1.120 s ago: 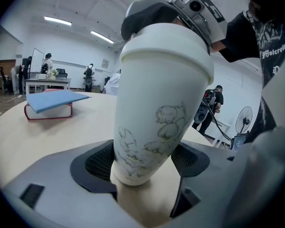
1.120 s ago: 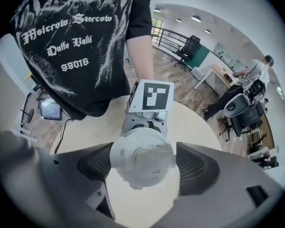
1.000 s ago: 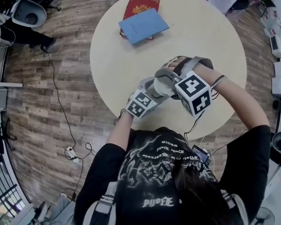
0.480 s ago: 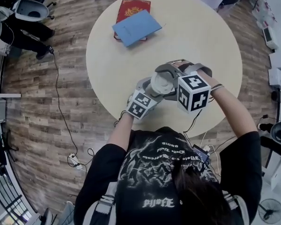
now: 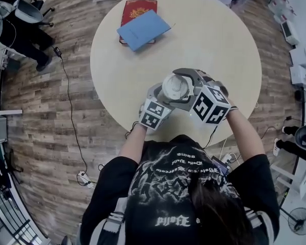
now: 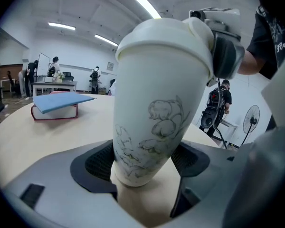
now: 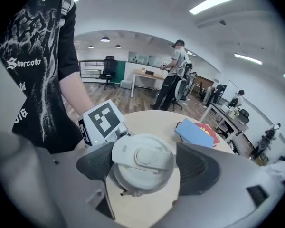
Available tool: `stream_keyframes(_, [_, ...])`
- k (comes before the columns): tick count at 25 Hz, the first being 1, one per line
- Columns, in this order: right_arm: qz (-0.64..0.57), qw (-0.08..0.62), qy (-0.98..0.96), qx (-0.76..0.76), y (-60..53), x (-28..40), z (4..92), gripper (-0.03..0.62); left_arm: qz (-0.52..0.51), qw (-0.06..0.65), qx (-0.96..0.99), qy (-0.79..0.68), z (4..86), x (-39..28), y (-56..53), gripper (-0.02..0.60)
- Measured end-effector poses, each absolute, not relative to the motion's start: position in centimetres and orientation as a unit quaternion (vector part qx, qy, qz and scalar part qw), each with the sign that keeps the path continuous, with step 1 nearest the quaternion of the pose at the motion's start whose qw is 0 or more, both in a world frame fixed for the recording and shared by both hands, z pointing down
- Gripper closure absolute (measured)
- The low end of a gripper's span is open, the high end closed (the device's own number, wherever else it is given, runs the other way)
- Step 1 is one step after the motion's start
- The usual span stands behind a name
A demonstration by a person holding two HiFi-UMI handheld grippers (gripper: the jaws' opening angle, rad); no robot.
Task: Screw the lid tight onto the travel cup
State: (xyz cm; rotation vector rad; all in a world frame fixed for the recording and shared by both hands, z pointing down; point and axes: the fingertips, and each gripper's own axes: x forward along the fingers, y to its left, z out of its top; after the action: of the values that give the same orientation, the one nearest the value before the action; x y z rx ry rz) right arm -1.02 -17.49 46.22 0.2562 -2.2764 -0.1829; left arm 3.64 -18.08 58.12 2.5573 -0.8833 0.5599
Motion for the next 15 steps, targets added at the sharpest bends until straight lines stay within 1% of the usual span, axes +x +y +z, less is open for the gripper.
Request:
stream_keyframes(8, [-0.030, 0.352, -0.903, 0.244, -18.3, -0.9, 45.8, 0.178, 0.193, 0.179, 0.905, -0.335, 58.3, 3.6, -18.2, 0.189])
stream_keyframes(12, [-0.023, 0.337, -0.891, 0.305, -18.5, -0.8, 45.7, 0.172, 0.191, 0.165, 0.899, -0.357, 58.3, 3.5, -18.3, 0.190])
stream_keyframes(15, [-0.013, 0.339, -0.878, 0.339, -18.8, -0.8, 45.9, 0.171, 0.194, 0.158, 0.898, -0.361, 58.5, 3.5, -18.4, 0.190])
